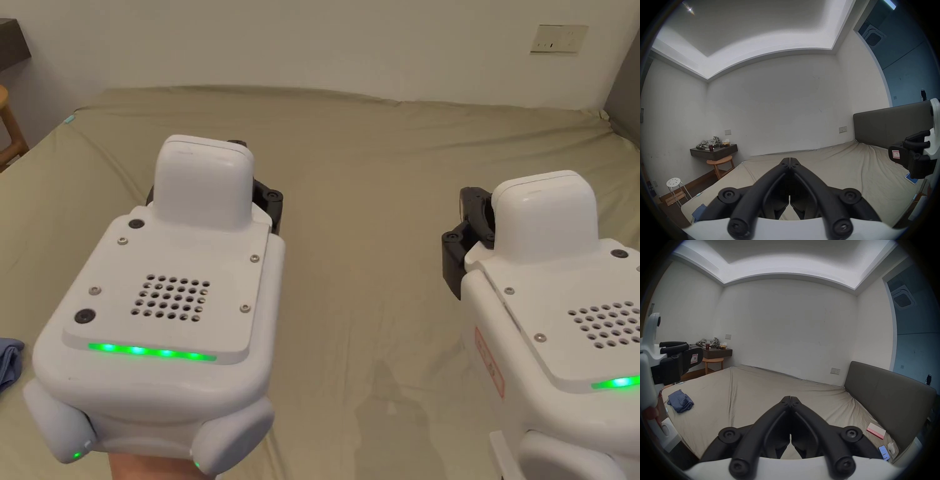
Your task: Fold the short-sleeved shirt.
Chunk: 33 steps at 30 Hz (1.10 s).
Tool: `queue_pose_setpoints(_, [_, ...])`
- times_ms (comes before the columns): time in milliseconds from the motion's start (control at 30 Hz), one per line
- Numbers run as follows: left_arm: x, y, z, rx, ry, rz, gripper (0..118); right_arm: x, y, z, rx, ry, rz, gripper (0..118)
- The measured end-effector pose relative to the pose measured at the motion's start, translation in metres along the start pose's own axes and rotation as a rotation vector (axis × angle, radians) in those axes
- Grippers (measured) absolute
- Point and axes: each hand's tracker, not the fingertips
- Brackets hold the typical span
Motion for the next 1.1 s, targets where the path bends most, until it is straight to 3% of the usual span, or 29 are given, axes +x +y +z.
queue_pose_setpoints(467, [0.012, -0.003, 0.0, 0.008, -0.015, -0.068, 0, -0.001, 0.001, -0.001, -0.004, -0.005, 0.001, 0])
queue_pose_setpoints(1100, [0.009, -0.005, 0.001, -0.007, -0.034, -0.014, 0, -0.001, -0.001, 0.003, 0.013, -0.01, -0.011, 0])
